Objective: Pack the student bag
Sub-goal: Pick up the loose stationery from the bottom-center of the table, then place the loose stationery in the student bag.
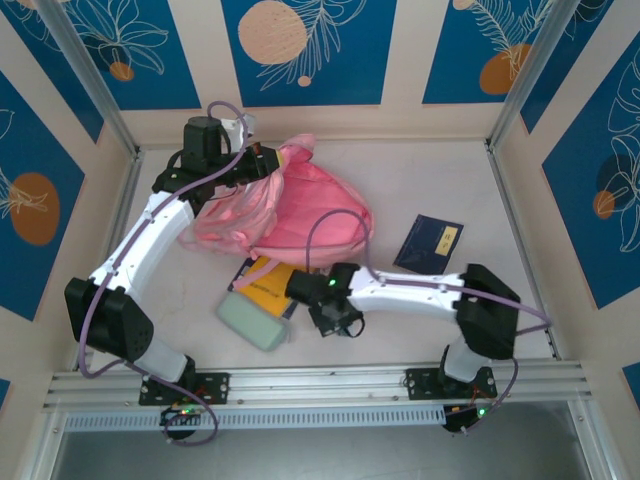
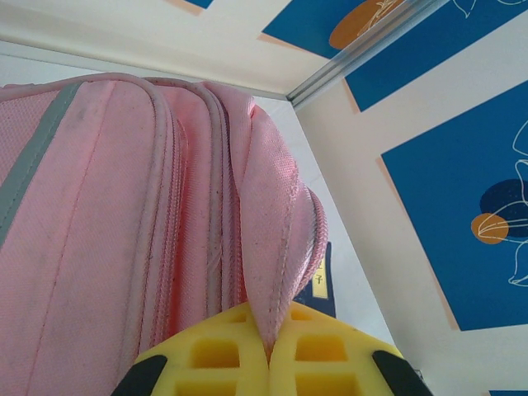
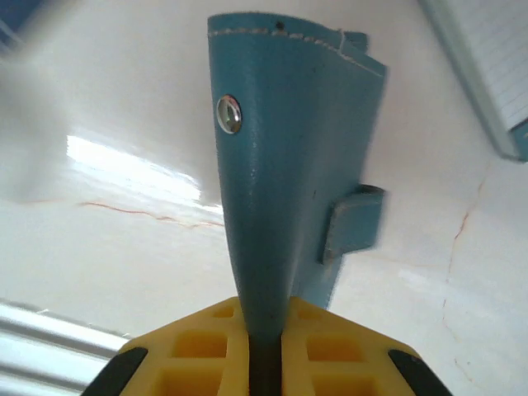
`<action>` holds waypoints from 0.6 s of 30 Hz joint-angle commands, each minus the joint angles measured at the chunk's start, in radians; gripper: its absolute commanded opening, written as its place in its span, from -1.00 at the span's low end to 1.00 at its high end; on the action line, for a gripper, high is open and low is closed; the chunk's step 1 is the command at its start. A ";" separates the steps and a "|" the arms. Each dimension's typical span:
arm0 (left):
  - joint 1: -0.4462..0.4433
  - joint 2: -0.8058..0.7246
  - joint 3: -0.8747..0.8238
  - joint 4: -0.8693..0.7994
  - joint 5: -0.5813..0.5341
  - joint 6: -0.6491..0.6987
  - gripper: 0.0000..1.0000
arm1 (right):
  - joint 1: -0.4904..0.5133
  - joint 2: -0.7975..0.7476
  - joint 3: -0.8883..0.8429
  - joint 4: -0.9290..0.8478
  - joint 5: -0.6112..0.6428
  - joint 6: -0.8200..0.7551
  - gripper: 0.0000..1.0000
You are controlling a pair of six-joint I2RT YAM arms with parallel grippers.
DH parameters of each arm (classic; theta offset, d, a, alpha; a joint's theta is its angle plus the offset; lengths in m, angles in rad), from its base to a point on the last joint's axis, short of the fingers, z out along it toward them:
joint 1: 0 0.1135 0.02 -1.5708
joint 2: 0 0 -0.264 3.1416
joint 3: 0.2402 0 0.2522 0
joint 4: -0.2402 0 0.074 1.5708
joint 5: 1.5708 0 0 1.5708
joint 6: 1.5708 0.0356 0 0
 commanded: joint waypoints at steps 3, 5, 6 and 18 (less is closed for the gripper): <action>0.019 0.000 0.000 0.051 -0.012 0.002 -1.00 | -0.131 -0.194 0.004 0.076 -0.122 -0.067 -0.79; 0.020 -0.001 0.004 0.046 -0.011 0.004 -1.00 | -0.206 -0.251 0.005 0.148 -0.210 -0.075 -0.79; 0.019 -0.003 0.007 0.045 -0.008 0.004 -1.00 | -0.248 -0.271 0.008 0.190 -0.266 -0.076 -0.80; 0.025 -0.062 0.047 -0.008 -0.023 0.057 -1.00 | -0.558 -0.027 0.209 0.678 -0.566 0.189 -0.88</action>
